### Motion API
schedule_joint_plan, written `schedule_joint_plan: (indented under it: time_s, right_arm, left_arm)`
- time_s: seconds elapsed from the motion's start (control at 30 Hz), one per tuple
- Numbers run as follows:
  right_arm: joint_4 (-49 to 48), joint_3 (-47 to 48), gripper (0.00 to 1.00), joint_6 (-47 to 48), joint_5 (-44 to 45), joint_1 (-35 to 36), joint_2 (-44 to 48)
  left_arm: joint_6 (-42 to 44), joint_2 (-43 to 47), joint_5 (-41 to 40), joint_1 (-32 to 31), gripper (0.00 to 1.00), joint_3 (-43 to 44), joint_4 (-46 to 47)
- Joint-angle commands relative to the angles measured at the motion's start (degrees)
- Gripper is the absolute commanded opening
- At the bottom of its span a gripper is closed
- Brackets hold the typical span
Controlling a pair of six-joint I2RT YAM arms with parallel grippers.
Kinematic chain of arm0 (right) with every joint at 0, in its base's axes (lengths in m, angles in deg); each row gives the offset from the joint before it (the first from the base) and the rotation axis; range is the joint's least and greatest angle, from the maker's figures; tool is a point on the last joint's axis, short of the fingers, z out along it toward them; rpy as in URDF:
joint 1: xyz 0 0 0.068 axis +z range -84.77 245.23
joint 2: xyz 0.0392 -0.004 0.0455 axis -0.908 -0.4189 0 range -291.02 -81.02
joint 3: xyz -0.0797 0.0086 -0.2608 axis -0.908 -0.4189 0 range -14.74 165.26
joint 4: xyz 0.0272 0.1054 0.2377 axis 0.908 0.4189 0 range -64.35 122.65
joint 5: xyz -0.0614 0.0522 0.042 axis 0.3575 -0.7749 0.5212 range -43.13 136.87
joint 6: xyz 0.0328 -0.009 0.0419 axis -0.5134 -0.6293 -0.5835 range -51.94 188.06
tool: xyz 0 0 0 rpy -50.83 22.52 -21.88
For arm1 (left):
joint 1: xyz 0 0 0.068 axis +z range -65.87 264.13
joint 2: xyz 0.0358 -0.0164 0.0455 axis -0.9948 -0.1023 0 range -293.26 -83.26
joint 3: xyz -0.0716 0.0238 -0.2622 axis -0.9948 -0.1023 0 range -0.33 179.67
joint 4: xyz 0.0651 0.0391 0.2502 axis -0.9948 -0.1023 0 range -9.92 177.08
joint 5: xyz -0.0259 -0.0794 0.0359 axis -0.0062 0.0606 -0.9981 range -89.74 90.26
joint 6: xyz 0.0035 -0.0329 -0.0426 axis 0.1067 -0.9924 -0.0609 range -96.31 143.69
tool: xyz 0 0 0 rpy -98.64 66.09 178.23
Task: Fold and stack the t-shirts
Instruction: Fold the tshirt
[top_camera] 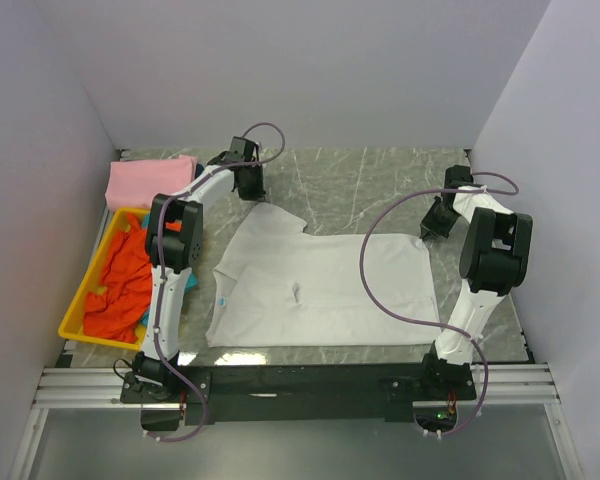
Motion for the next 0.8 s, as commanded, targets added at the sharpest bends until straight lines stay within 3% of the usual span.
schedule_joint_plan:
  time_s: [0.0,0.1,0.77]
  right_arm:
    - [2.15,-0.71,0.06,0.52,0.43,-0.31,-0.11]
    - [2.76,-0.19,0.0,0.52,0.6,-0.22,0.33]
    - [9.36,14.4,0.0,0.35,1.74,-0.22,-4.15]
  left_arm:
    - [0.49,-0.07,3.58,-0.12,0.05,-1.26,0.12]
    - [-0.12,0.01,4.03,-0.21,0.0,-1.61,0.65]
    - [-2.06,-3.68,10.43,3.3,0.0,12.54,5.21]
